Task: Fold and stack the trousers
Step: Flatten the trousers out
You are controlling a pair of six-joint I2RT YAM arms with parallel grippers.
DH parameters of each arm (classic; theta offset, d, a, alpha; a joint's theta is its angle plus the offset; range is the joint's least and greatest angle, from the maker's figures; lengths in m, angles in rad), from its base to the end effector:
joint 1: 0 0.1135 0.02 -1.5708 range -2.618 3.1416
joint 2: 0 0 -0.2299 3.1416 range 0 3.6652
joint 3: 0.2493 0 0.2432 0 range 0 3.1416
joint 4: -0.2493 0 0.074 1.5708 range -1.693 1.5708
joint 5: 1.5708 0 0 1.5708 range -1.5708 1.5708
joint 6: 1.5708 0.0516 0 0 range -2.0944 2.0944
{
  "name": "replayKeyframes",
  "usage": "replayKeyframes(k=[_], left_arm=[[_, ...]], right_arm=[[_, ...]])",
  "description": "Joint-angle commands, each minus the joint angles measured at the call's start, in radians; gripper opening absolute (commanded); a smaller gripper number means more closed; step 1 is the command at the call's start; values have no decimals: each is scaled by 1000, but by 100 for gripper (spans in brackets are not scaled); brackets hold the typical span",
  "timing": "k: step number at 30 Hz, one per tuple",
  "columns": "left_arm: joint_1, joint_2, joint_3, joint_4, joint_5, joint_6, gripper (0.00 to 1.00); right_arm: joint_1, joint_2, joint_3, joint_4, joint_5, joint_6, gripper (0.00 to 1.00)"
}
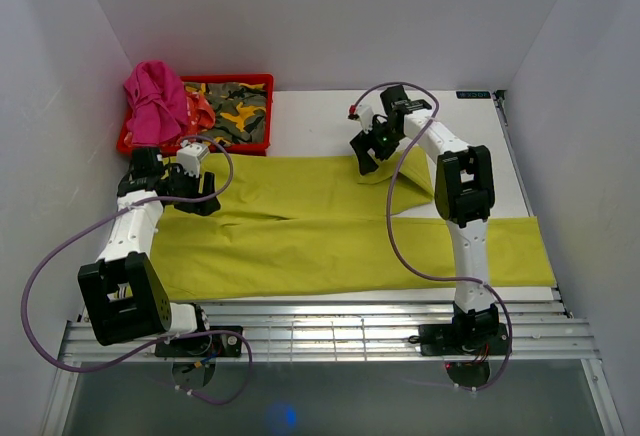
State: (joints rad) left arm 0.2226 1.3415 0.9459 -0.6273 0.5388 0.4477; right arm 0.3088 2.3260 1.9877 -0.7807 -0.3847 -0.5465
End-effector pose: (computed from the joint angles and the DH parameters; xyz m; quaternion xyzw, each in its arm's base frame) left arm 0.2691 0.0338 0.2010 0.1758 0.9140 -0.1562 0.3305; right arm 0.4447 0.1622 0.1497 -0.4357 0.8527 0.1589 0.2404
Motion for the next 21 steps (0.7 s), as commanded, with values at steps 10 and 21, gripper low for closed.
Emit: replayKeyframes(k=[10, 21], left_arm=[[3, -16, -4, 5, 10, 13, 75], [3, -19, -6, 12, 3, 9, 75]], right_arm=[[1, -50, 65, -89, -85, -62, 8], [-190, -304, 47, -28, -36, 43, 8]])
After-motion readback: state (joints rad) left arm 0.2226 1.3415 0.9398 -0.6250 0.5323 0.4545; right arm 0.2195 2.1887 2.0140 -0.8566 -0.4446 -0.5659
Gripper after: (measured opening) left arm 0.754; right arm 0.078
